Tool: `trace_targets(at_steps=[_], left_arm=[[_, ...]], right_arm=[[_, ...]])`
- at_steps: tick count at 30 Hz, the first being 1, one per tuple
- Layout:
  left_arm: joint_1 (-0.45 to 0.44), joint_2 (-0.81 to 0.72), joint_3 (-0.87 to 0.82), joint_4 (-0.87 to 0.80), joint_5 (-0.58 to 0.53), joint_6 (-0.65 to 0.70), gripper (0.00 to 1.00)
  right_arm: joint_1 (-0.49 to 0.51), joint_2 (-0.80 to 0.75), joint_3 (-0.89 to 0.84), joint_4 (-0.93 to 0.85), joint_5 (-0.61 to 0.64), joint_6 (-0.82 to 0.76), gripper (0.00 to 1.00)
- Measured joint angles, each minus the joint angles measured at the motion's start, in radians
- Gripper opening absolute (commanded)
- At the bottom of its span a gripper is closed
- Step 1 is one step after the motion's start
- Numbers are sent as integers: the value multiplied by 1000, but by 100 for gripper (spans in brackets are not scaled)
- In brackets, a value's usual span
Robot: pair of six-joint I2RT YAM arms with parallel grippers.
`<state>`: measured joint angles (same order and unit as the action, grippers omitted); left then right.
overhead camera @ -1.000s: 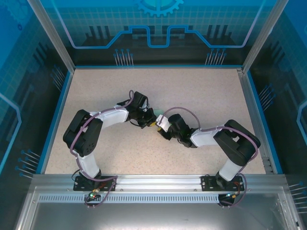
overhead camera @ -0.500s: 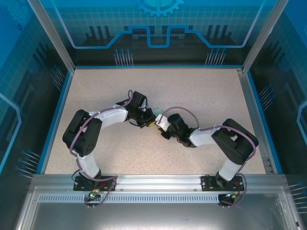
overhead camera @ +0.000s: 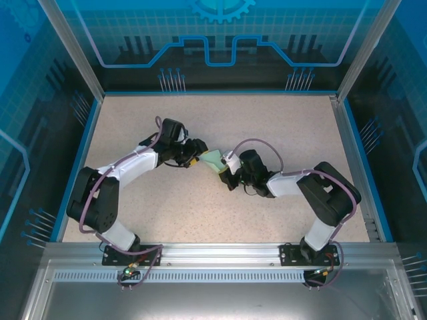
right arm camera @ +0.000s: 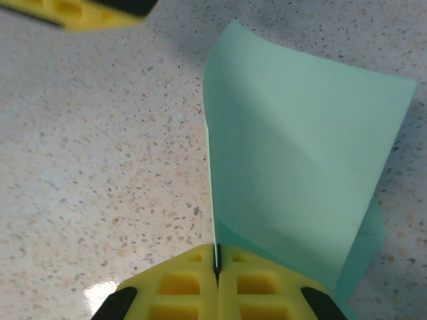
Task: Fold a paper plane with a square sheet of paper (pick it up from the middle)
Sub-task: Fold the wing for the fifth time at the center of the table.
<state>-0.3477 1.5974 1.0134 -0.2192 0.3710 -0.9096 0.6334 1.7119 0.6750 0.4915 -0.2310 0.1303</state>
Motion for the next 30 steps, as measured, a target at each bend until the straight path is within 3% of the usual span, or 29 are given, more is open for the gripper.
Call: trace_targets(at_steps=[19, 30], left_arm=[[-34, 61, -91, 208, 22, -8, 56], [-78, 145, -87, 270, 51, -8, 48]], right_arm=[[-119, 53, 26, -14, -162, 347, 0], [-182, 128, 40, -18, -253, 484, 1]])
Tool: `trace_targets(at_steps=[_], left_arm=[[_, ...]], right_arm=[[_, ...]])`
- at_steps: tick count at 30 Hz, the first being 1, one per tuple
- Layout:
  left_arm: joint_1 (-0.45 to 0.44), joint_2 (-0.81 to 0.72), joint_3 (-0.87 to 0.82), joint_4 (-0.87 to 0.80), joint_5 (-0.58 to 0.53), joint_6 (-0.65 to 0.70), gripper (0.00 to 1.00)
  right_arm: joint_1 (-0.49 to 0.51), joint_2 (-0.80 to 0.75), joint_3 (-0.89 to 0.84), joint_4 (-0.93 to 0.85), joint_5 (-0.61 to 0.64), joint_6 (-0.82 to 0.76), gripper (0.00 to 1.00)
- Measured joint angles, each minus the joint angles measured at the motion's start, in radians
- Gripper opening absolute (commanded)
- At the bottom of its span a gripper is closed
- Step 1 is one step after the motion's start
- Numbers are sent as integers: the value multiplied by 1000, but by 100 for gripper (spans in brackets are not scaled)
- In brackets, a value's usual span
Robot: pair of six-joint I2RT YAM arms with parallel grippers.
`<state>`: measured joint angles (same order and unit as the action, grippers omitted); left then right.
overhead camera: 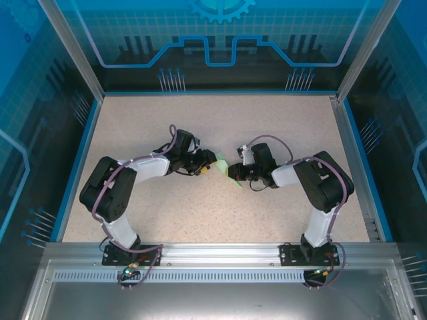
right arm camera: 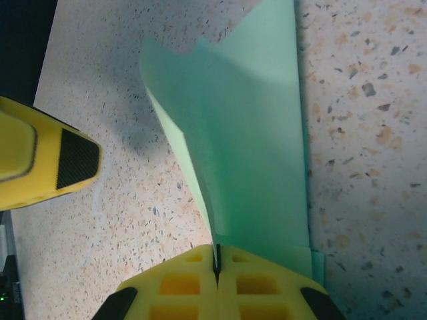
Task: Fold a paper plane with a square sheet of paper (pick it up from the middle)
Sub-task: Fold the wing for the fifth time at the center of the table.
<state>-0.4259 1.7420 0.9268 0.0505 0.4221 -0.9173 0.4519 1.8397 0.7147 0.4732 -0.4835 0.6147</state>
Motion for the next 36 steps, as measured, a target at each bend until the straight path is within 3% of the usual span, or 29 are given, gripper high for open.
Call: trace_targets(at_steps=[7, 18, 36], left_arm=[[-15, 39, 23, 16, 14, 0, 46], [-28, 85, 49, 72, 29, 23, 36], [-45, 129, 49, 158, 37, 55, 32]], right_arm=[[-15, 0, 0, 16, -32, 39, 1], [-51, 34, 1, 21, -101, 93, 0], [-101, 68, 18, 22, -172, 224, 0]])
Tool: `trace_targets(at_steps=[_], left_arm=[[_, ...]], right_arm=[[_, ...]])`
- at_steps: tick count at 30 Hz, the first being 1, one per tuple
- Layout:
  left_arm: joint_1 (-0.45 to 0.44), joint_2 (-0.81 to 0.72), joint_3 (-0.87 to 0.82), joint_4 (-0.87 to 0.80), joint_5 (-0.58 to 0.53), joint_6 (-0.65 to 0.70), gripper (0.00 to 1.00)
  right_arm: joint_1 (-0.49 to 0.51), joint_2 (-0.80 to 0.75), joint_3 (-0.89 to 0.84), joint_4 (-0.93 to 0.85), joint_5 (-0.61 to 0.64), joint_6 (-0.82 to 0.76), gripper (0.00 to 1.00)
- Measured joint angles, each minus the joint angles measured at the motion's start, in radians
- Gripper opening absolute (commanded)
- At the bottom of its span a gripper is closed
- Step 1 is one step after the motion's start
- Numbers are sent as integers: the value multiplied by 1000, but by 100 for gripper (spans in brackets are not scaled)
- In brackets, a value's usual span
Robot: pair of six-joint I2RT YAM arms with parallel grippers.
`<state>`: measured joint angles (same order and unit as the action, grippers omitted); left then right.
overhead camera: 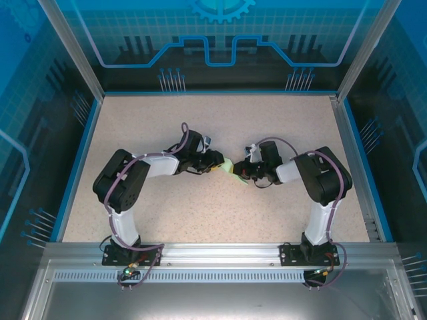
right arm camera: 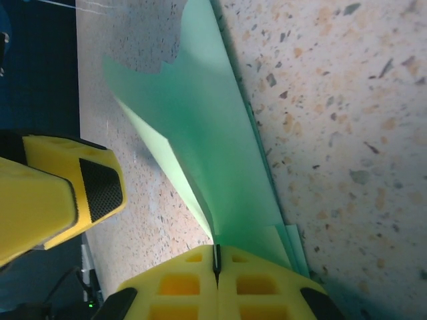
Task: Fold a paper plane with a square sheet of paper (pick it up from the middle)
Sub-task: Fold the wing for the fifth time at the center of the table.
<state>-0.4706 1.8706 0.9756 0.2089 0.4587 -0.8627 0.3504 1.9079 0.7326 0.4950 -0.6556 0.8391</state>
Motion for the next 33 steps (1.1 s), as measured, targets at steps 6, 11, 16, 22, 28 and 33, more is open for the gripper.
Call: trace_targets(at_steps=[6, 11, 16, 22, 28, 33], left_arm=[[-4, 14, 0, 14, 3, 2, 31], [-4, 14, -8, 42, 4, 2, 30], [-4, 14, -18, 60, 4, 2, 29], [-10, 23, -30, 87, 4, 1, 29], [-14, 31, -48, 105, 4, 1, 28], [-14, 31, -57, 120, 4, 1, 28]], right_arm=[[-3, 1, 7, 0, -34, 56, 0], [-3, 2, 16, -11, -51, 79, 0], [-3, 18, 47, -56, -71, 77, 0], [-3, 32, 85, -127, -86, 52, 0], [-3, 53, 106, -167, -89, 40, 0], [-3, 61, 118, -178, -94, 39, 0]])
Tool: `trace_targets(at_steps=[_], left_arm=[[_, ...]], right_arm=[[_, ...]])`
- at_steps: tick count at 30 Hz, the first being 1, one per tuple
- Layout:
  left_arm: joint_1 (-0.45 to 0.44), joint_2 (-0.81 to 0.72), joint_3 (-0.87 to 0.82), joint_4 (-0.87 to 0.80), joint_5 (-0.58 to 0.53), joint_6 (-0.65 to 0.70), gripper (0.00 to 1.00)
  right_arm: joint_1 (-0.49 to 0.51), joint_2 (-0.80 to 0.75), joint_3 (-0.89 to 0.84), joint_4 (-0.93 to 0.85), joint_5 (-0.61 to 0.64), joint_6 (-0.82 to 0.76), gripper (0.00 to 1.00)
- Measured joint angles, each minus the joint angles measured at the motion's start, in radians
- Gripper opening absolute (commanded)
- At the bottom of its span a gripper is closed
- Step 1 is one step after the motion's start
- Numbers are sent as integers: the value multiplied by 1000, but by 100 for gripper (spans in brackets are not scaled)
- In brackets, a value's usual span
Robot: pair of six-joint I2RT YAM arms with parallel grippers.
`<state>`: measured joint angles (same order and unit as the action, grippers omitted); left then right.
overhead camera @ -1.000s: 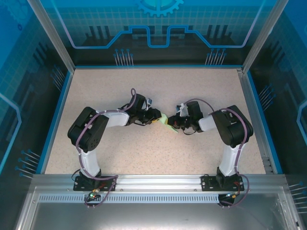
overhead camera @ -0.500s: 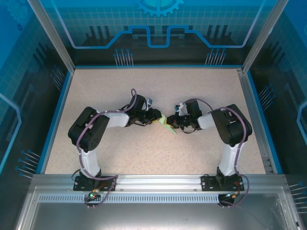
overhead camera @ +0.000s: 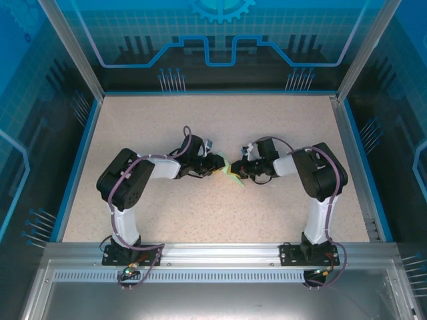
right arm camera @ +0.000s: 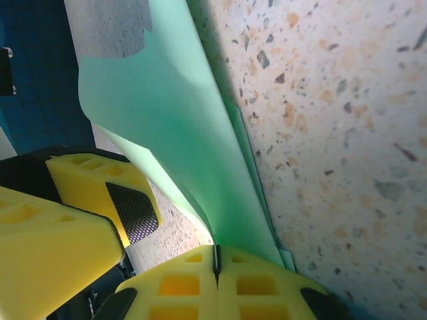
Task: Fold a paper plane with a square sheet of paper (pick it up from the middle)
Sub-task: Fold the wing for the fifth time at the center of the table.
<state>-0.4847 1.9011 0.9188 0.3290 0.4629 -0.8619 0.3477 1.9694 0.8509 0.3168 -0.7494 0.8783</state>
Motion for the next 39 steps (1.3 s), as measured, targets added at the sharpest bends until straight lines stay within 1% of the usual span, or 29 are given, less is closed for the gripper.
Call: trace_targets(at_steps=[10, 24, 32, 39], left_arm=[[-1, 1, -12, 11, 3, 0, 27], [-3, 47, 12, -15, 2, 1, 25], [-3, 56, 63, -103, -3, 13, 20], [-3, 66, 93, -162, -11, 24, 17]], right_arm=[[-3, 7, 12, -18, -11, 1, 0], [-7, 12, 14, -18, -23, 5, 0], [-8, 14, 15, -18, -27, 3, 1], [-8, 14, 22, -36, -29, -11, 6]])
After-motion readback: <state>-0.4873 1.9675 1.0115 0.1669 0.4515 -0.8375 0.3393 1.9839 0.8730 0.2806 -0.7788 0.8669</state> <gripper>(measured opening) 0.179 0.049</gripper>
